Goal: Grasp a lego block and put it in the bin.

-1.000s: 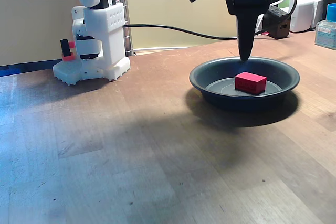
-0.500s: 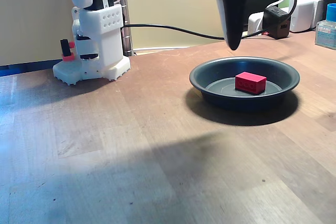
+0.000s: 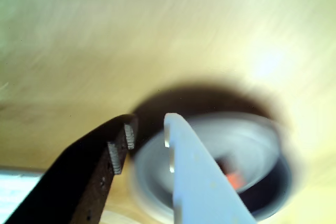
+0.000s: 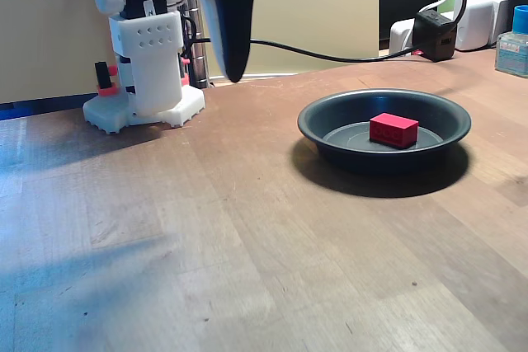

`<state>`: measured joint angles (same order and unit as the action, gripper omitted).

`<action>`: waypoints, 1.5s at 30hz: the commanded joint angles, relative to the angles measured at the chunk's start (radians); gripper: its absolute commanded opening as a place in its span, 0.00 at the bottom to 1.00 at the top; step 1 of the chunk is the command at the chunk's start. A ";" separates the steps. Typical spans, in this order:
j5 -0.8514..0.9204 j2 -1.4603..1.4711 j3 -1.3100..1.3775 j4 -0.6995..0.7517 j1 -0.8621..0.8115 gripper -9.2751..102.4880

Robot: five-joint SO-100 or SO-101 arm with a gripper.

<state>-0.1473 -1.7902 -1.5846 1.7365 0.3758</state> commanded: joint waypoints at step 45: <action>0.255 -0.738 -1.108 -0.595 -0.341 0.08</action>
<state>0.1135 -2.4881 -2.6737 1.1490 0.0414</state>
